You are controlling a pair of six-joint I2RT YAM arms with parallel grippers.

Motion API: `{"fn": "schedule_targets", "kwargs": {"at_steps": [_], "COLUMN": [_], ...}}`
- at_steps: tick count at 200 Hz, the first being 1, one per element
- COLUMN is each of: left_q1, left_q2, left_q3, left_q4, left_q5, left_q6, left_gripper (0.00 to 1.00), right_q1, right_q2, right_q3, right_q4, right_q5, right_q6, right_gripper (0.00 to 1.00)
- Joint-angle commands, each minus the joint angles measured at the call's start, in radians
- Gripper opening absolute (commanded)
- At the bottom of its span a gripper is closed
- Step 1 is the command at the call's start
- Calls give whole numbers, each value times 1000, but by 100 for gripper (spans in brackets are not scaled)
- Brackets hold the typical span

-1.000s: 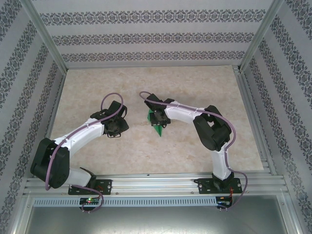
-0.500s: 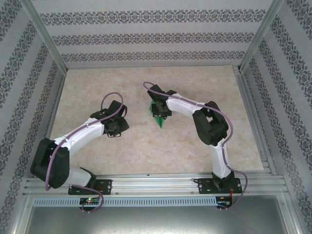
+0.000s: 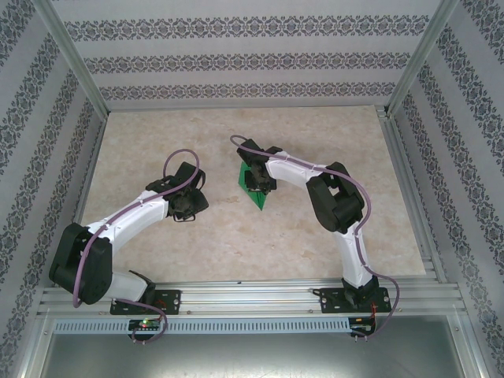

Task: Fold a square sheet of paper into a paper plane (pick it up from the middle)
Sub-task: Move a paper plane to the center of the table.

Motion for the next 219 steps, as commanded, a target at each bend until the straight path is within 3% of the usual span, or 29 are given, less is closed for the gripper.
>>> {"fn": "schedule_targets", "kwargs": {"at_steps": [1,45,93,115,153,184,195,210,219], "left_q1": [15,15,15,14,15,15,15,15,15], "left_q2": [-11,-20,-41,-47,-82,-139,-162,-198,-219], "left_q3": [26,37,46,50,59,60,60,45,25], "left_q4": [-15,-12,-17,-21,-28,-30,-38,-24,4], "left_q5": [-9,-17,-38,-47,-101,-224,-297,-436,-533], "left_q6": [18,33,53,60,102,163,187,240,272], "left_gripper": [41,43,45,45,46,53,57,67,79], "right_q1": [1,7,4,5,18,0,-15,-70,-114], "right_q2": [73,-38,-220,-313,-605,-876,-951,-1024,-1049], "right_q3": [-15,9,-15,-57,-261,-514,-598,-711,-769], "right_q4": [-29,-43,-32,-16,117,309,366,450,490], "right_q5": [-15,36,47,62,276,488,571,617,627], "right_q6": [20,-5,-25,-24,-97,-201,-227,-282,-325], "right_gripper": [28,31,50,52,54,70,80,89,94]}}
